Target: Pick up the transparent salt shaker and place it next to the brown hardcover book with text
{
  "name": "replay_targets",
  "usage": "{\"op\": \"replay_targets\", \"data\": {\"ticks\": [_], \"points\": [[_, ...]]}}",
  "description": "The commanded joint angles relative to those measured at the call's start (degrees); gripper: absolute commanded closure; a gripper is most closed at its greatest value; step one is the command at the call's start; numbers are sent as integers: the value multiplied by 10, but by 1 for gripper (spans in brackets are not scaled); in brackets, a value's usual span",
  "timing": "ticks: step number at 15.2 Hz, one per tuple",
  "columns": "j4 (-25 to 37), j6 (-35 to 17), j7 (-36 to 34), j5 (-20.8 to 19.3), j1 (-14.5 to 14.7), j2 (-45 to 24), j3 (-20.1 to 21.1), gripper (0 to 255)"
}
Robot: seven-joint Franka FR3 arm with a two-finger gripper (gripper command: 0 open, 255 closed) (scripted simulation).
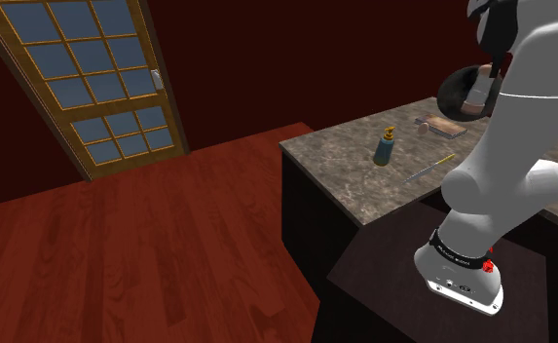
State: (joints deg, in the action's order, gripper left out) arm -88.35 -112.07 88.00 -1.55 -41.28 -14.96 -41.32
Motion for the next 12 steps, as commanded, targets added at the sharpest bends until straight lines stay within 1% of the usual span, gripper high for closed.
{"op": "replay_targets", "data": {"ticks": [1, 12], "points": [[-18, -17, -4, -2, 2, 1, 1, 255], [-93, -98, -12, 1, 4, -8, 4, 255]]}}
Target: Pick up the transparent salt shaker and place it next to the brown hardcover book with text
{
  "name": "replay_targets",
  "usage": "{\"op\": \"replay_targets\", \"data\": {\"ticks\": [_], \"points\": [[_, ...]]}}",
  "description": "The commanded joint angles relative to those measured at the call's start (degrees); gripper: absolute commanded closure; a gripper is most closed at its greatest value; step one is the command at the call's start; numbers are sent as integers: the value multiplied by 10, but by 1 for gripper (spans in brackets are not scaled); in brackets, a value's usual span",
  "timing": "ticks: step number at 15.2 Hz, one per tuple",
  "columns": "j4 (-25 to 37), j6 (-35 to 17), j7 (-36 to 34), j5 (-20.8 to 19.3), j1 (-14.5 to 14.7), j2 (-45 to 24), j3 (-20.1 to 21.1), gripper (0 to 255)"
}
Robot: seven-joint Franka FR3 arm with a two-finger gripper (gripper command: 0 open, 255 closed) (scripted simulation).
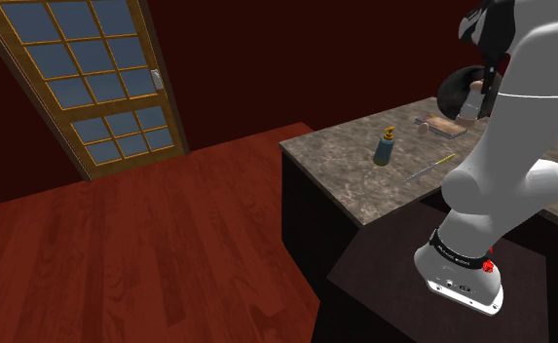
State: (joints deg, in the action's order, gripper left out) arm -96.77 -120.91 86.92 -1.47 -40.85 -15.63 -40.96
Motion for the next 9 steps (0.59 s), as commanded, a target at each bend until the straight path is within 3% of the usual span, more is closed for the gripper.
{"op": "replay_targets", "data": {"ticks": [1, 9], "points": [[-14, -17, -1, 2, 0, -3, 1, 255], [-56, -73, -2, 12, -4, -22, 7, 255]]}}
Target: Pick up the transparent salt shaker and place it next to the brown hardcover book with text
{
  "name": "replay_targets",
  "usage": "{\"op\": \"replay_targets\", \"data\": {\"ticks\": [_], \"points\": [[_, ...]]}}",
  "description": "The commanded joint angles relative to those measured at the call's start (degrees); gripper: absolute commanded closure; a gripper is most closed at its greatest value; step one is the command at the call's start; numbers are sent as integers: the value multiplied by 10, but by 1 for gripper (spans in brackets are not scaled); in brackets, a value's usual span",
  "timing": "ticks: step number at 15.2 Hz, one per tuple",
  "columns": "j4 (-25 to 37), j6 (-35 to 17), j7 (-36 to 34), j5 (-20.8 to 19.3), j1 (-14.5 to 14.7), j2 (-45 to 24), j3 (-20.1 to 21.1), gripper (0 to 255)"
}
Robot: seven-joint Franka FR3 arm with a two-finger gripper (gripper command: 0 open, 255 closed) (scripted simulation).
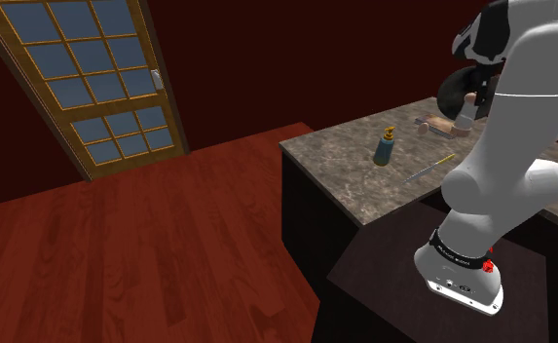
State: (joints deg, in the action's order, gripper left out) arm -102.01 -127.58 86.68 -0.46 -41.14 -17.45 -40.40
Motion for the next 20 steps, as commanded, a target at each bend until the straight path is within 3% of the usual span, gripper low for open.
{"op": "replay_targets", "data": {"ticks": [1, 14, 20], "points": [[-8, -13, 0, 4, -2, -6, 2, 255], [-54, -99, 7, 34, -17, -53, 20, 255], [-56, -103, 8, 36, -18, -55, 21, 255]]}}
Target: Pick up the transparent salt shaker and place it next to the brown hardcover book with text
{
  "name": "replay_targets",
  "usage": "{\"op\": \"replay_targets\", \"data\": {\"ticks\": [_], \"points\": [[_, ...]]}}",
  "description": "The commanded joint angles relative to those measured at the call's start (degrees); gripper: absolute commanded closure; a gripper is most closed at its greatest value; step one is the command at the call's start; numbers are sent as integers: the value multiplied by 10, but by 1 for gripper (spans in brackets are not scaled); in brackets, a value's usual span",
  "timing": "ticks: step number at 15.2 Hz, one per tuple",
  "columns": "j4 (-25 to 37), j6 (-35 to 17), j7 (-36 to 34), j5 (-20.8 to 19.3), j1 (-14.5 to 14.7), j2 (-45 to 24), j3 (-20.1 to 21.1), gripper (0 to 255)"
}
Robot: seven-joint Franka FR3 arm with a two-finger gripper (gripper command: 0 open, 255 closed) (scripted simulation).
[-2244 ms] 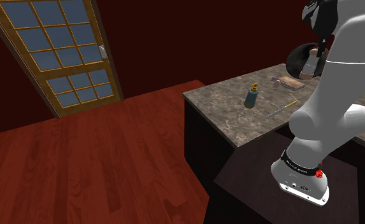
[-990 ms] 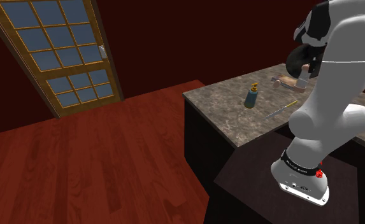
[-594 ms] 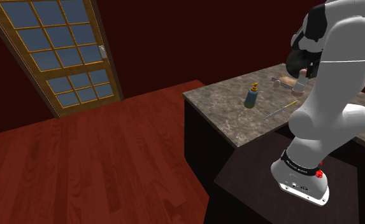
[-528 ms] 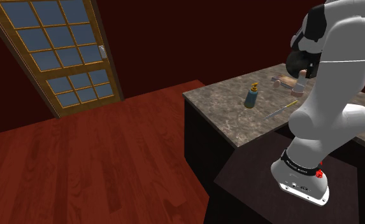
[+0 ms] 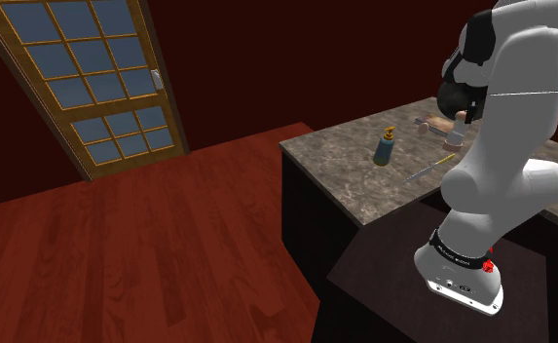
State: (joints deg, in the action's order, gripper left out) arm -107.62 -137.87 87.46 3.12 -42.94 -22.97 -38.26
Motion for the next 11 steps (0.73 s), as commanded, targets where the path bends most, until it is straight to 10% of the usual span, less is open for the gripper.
{"op": "replay_targets", "data": {"ticks": [1, 3, 4, 11], "points": [[0, 0, 0, 0, 0, 0, 0, 255], [0, 0, 0, 0, 0, 0, 0, 255], [0, 0, 0, 0, 0, 0, 0, 0], [2, 28, -13, -21, 18, 29, -12, 0]]}}
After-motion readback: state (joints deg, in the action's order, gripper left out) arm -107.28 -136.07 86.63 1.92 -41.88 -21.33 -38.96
